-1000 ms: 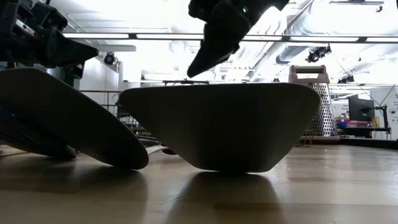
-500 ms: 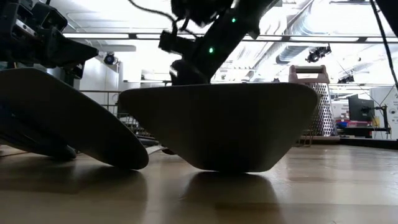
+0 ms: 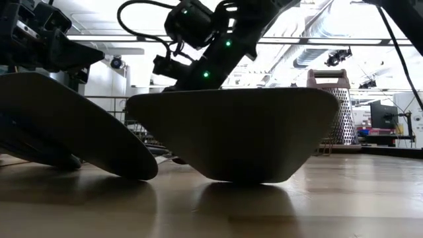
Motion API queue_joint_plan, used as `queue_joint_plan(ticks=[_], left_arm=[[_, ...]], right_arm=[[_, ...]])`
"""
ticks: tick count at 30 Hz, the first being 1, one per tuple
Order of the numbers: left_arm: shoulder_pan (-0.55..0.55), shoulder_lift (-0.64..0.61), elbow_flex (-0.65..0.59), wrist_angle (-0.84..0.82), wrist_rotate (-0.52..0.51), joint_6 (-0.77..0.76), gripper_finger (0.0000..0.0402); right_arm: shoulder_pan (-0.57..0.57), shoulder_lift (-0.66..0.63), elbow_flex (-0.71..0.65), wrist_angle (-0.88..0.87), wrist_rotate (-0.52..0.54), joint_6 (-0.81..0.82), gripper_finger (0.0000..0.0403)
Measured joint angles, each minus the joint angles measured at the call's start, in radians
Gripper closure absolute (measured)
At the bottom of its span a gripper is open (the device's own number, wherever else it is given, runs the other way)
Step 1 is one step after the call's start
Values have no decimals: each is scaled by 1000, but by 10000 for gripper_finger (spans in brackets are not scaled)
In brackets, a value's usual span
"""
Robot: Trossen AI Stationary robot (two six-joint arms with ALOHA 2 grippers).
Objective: Pick & Place Kitchen Items
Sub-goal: Put the black knife into the right wire basket
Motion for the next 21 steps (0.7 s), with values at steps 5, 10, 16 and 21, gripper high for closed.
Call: queue_joint_plan(ticks=[5,10,16,21], left_arm=[[0,0,0,0,0,0,398],[0,0,0,0,0,0,398],[0,0,0,0,0,0,398],[0,0,0,0,0,0,398]], right_arm=[[-5,14,1,15,3,-6,186],[-7,29,1,24,30,-17,186],[-7,36,1,32,75,-14,186],[-7,40,0,33,77,-30,186]])
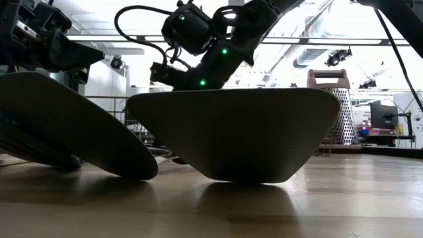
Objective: Pick & Place Kitchen Items
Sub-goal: Put the black knife into the right wire basket
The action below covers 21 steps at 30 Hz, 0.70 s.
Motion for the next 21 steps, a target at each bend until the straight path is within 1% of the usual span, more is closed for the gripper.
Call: queue_joint_plan(ticks=[4,7,16,21], left_arm=[[0,0,0,0,0,0,398],[0,0,0,0,0,0,398],[0,0,0,0,0,0,398],[0,0,0,0,0,0,398]], right_arm=[[16,8,-1,6,59,-28,186],[32,9,-2,-2,110,-10,186],[42,8,-1,6,111,79,186],[60,8,-2,0,124,100,186]])
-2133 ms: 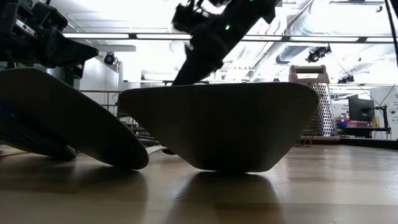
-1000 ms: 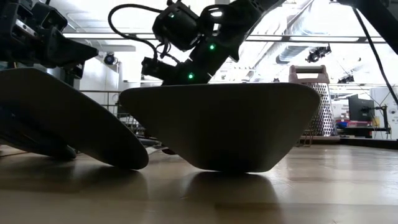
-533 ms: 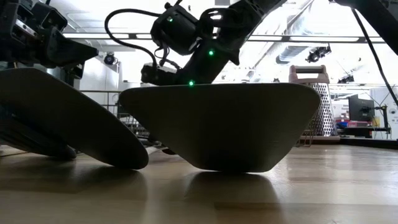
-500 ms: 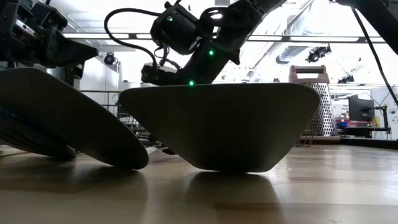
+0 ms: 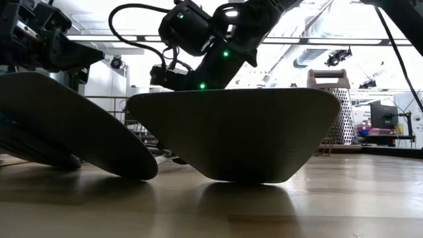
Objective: Pick & Place Kitchen Items
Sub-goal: Put the black knife into the right wire basket
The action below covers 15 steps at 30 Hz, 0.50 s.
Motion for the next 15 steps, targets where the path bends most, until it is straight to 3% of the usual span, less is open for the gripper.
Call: queue_joint_plan(ticks=[9,15], left_arm=[[0,0,0,0,0,0,398],[0,0,0,0,0,0,398]], right_arm=[[16,1,-1,18,80,-66,186],[40,2,-1,19,4,40,186]])
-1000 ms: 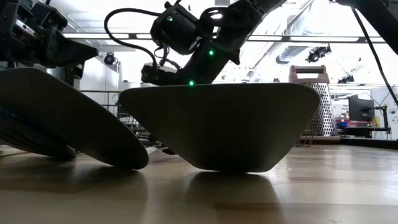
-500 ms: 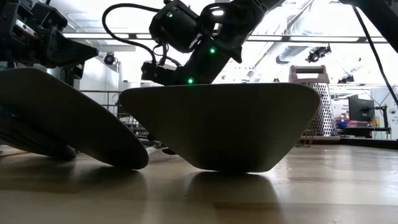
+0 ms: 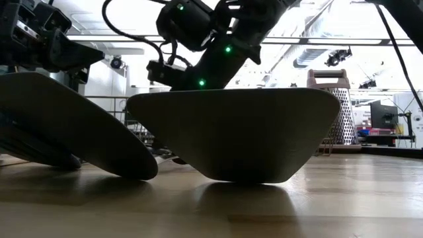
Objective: Pick & Place Kitchen Items
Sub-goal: Put the black knife into the right wire basket
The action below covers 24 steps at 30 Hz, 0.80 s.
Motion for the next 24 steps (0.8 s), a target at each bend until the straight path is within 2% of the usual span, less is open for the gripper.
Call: queue_joint_plan(ticks=[12,24], left_arm=[[0,0,0,0,0,0,398],[0,0,0,0,0,0,398]], right_arm=[[-40,15,1,6,-6,42,186],[-85,17,1,3,-112,43,187]])
